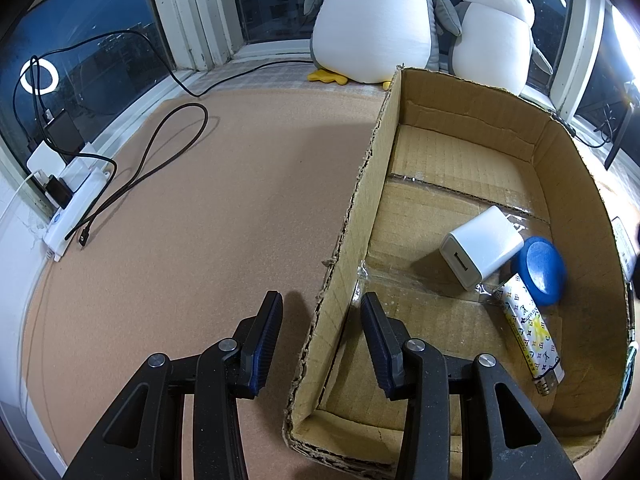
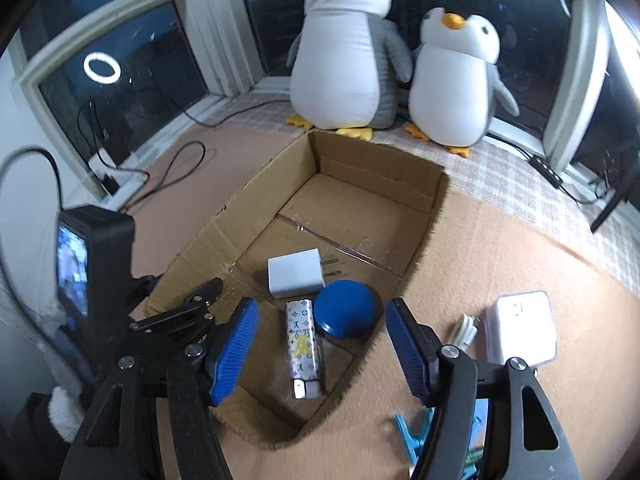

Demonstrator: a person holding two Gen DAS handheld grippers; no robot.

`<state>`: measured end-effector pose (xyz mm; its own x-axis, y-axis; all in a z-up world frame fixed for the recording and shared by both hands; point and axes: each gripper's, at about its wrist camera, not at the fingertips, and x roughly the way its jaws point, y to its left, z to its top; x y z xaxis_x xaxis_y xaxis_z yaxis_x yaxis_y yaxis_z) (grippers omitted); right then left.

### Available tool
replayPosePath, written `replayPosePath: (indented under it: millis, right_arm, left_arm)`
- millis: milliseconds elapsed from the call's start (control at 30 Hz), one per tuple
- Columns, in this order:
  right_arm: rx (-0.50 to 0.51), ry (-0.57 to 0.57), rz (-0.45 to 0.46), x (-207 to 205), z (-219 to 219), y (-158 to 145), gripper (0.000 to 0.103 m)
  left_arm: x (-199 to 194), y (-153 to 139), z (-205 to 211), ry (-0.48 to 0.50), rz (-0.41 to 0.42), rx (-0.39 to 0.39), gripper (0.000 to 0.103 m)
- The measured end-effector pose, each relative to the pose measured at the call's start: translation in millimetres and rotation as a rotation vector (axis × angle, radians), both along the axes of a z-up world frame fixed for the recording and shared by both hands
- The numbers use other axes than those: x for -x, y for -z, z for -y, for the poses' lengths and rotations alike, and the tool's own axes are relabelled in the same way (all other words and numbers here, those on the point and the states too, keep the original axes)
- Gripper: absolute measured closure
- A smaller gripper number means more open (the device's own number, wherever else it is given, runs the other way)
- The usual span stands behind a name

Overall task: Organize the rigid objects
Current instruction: 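Move the right tool to the black pen and close on it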

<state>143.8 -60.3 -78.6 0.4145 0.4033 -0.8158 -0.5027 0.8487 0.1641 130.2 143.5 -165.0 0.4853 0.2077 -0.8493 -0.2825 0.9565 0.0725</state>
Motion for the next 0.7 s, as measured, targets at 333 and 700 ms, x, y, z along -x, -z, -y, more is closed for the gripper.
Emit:
replayPosePath:
  millis: [333,700]
  right_arm:
    - [-0.089,0.181,-0.046,15.7,103.0,-32.5,0.041]
    - [-0.049,0.36,-0.105,18.5,184.0,-9.5,0.041]
  left_arm:
    - [0.5,-0.2,0.1,0.001,0.0,-0.001,0.059]
    - [0.2,0.4,1.1,0.007,-0.002,-0.007,0.059]
